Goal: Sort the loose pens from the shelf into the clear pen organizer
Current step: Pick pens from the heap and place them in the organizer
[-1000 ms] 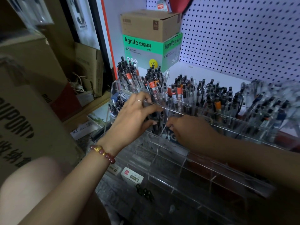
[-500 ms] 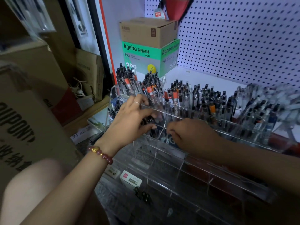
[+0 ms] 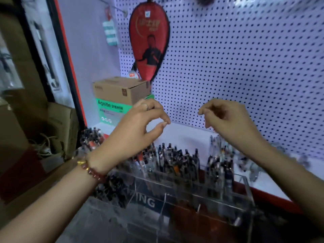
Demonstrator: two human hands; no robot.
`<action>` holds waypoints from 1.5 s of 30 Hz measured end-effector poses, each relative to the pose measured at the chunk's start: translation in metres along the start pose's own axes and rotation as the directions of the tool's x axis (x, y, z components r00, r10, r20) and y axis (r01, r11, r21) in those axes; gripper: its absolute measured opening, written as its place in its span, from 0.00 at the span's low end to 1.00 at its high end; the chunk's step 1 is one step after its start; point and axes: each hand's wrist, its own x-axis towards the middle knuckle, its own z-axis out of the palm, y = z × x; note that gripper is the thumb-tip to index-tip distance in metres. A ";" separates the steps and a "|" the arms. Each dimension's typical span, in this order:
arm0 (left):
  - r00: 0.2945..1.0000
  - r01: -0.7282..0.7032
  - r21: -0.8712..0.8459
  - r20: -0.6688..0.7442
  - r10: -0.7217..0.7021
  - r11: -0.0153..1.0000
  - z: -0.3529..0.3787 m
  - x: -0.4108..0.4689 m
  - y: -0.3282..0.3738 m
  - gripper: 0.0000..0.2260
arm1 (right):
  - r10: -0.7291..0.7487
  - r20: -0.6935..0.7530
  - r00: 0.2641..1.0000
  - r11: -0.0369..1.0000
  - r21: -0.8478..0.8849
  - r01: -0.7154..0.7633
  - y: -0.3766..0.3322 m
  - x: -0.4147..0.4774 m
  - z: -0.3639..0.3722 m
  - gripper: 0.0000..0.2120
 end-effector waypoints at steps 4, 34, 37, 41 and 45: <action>0.997 0.015 -0.117 0.080 -0.005 0.993 0.047 0.043 0.001 0.07 | 0.220 0.143 0.965 0.975 -0.038 -0.217 0.081 0.018 -0.024 0.08; 0.898 0.379 -0.243 0.330 -0.291 0.893 0.110 0.055 0.006 0.07 | 0.209 0.564 0.799 0.790 -0.578 0.202 0.151 0.025 0.024 0.10; 0.901 0.397 -0.314 0.311 -0.301 0.863 0.111 0.055 0.005 0.06 | -0.026 0.259 0.965 0.893 -0.428 0.139 0.141 0.027 0.020 0.04; 0.900 0.426 -0.444 0.297 -0.319 0.788 0.111 0.056 0.006 0.13 | 0.210 0.075 0.975 0.928 0.300 -0.223 0.098 0.034 0.023 0.09; 0.936 0.351 -0.519 0.187 -0.297 0.780 0.111 0.058 0.006 0.09 | 0.111 0.376 0.920 0.878 0.396 -0.268 0.072 0.030 0.027 0.09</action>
